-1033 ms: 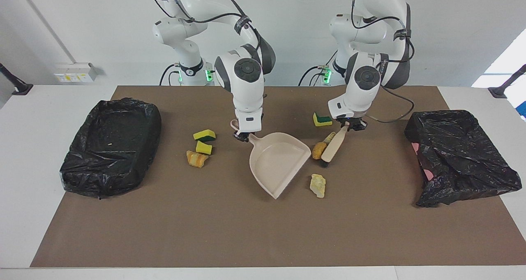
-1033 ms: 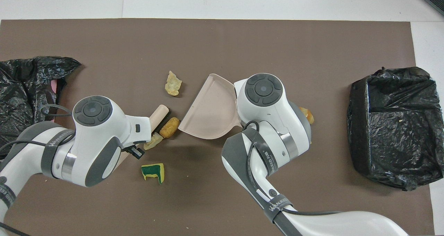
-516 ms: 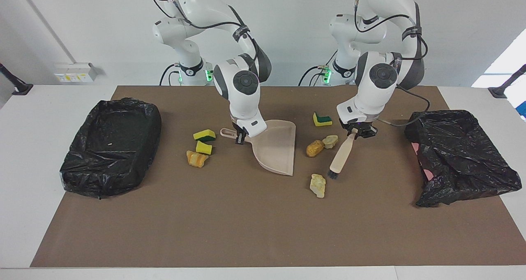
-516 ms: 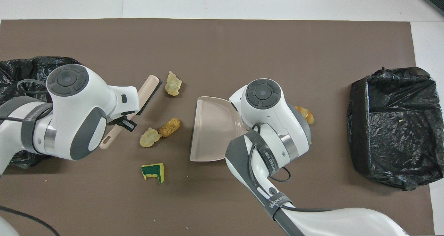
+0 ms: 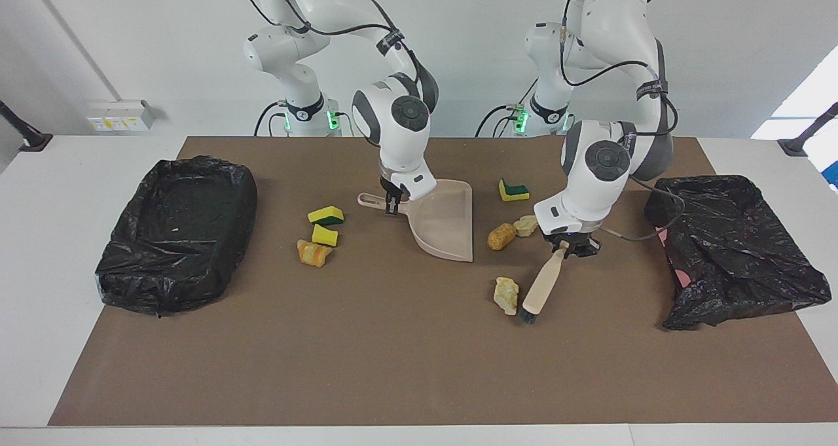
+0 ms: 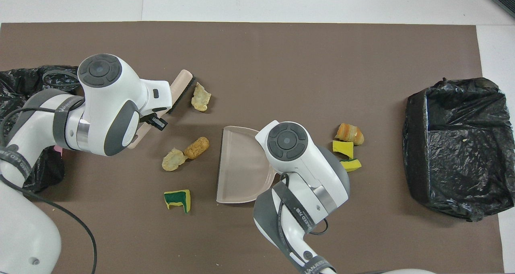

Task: Sweep and dump trash in bin
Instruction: 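Sweep the bread chunks into the dustpan with the left gripper's brush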

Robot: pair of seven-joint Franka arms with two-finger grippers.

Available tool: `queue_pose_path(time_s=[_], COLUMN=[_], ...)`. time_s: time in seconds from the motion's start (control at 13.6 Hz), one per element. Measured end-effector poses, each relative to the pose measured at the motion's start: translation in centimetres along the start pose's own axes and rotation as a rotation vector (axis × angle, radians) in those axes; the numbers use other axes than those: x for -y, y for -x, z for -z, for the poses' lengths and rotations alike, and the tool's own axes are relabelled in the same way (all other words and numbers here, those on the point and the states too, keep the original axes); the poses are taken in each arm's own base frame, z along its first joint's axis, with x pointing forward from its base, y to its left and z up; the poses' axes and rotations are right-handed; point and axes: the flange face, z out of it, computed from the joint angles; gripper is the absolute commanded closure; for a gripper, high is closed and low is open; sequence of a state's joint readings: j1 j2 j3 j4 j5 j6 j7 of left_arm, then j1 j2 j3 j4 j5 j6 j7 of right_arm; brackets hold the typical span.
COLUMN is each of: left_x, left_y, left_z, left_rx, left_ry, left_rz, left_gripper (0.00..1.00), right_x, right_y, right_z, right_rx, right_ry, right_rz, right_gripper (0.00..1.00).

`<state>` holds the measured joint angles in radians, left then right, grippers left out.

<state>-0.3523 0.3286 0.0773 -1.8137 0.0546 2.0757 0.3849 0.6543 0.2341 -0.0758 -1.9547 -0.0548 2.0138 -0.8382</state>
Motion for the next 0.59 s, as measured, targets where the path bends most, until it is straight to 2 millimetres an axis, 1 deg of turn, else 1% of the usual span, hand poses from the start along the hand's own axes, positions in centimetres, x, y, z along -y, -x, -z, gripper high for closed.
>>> queue_pose_path(time_s=[0.15,0.22,0.44,0.59], left_x=[0.2,0.0,-1.8,-2.5], left_y=[-0.5,-0.6,-1.0,-0.7], left_z=[0.1,0.1,0.0,-0.4], left_rx=[-0.006,-0.006,0.022,0.069], left_ry=[-0.004,-0.004,0.0,0.024], left_rz=[-0.075,-0.12,-0.278,-0.37], left_gripper=[1.0,1.0,1.0,1.0], right_x=[0.2,0.3,0.5,0.6], right_y=[0.1,0.0,-0.1,-0.2], right_z=[-0.1,-0.1,-0.1,-0.1], right_rx=[0.002,0.003,0.004,0.004], right_ry=[-0.002,-0.002,-0.001,-0.001], right_rz=[-0.021,-0.027,-0.048,-0.06], right_gripper=[1.0,1.0,1.0,1.0])
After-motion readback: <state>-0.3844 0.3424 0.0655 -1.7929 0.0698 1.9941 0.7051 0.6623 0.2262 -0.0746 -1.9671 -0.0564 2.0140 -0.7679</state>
